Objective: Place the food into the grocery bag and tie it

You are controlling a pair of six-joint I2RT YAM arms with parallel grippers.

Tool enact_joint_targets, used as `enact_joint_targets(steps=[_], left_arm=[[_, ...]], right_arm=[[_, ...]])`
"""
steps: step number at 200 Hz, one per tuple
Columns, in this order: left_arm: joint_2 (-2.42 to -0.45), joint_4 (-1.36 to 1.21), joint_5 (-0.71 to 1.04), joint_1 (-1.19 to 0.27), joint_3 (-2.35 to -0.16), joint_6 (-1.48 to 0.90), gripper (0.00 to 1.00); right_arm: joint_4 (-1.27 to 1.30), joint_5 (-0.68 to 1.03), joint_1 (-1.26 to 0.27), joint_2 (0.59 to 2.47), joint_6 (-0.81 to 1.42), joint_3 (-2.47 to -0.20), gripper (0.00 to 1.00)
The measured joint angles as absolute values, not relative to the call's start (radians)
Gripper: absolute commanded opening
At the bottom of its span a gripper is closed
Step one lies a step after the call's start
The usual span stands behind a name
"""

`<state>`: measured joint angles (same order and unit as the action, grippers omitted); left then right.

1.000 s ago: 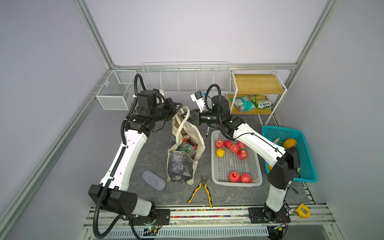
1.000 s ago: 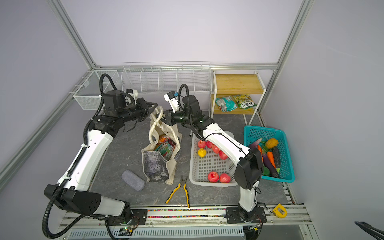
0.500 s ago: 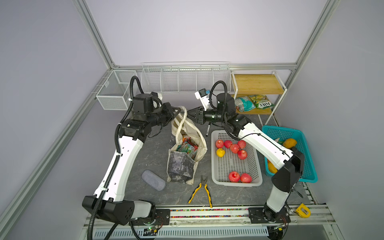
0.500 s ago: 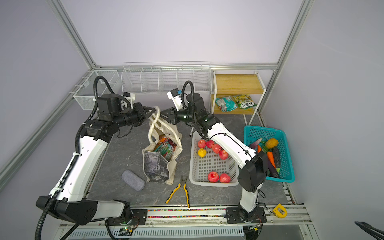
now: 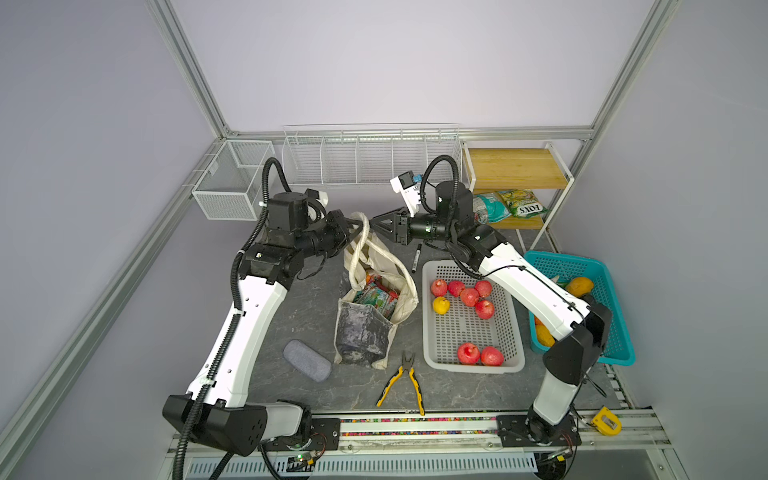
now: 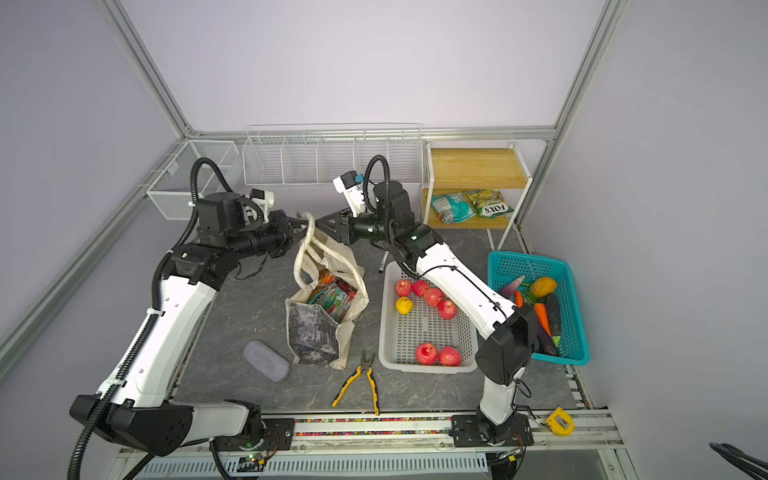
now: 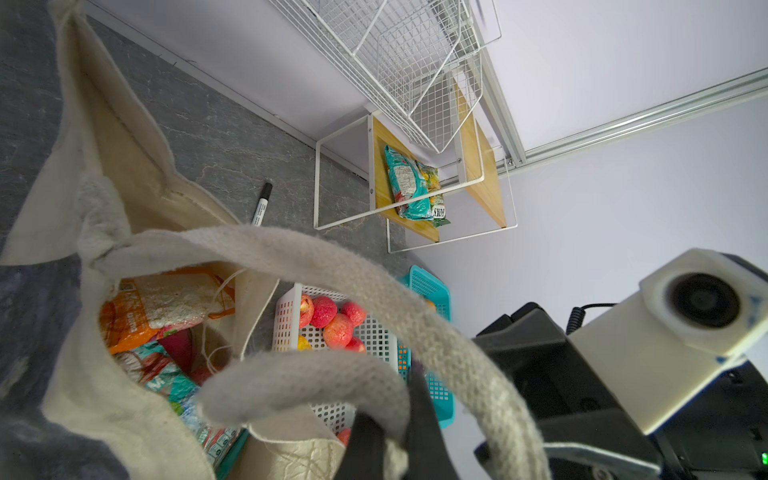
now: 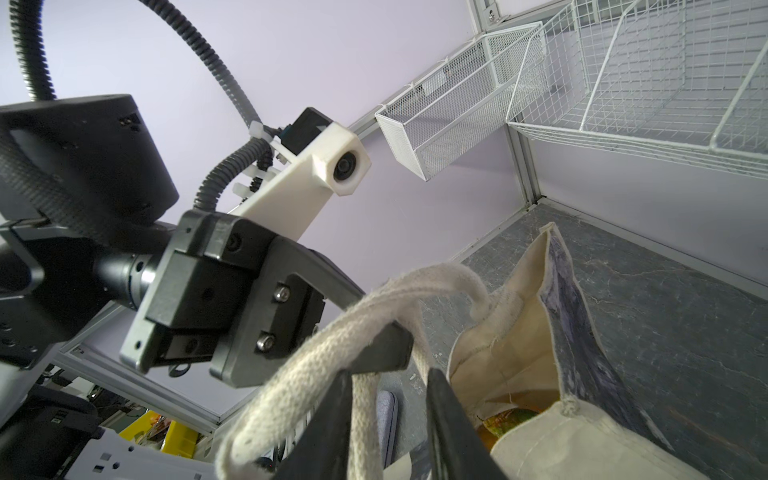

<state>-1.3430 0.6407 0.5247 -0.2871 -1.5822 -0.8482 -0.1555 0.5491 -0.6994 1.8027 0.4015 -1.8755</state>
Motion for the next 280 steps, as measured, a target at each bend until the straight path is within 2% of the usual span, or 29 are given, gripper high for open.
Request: enact_joint_targets(steps=[36,57,98,136,179,238,280], left_arm=[[-1.386,0.624,0.540,-0.289,-1.636,-0.857,0.00],[-1.401,0.604,0.554,-0.289,-1.641,-0.865,0.00],[-1.422,0.562,0.586,-0.289,-1.642,-0.890,0.00],[-1.452,0.523,0.619,-0.289,-1.659,-0.919,0.00],[-1.477,0.493,0.655,-0.289,-1.659,-0.945,0.00],[-1.478,0.487,0.690,-0.289,-1.659,-0.958,0.00],[-1.478,0.487,0.709,-0.289,-1.659,-0.961,0.00]], right_arm=[[-0.187,0.539,-0.672,1.785,0.374,-1.865,0.47],[-0.198,0.534,-0.628,1.740,0.363,-1.827,0.51],[-0.189,0.533,-0.536,1.639,0.342,-1.695,0.44],[-0.100,0.585,-0.538,1.619,0.328,-1.486,0.38],[0.045,0.686,-0.551,1.622,0.332,-1.335,0.38],[0.449,0.829,-0.565,1.711,0.459,-1.288,0.42],[0.733,0.865,-0.600,1.808,0.593,-1.233,0.45]])
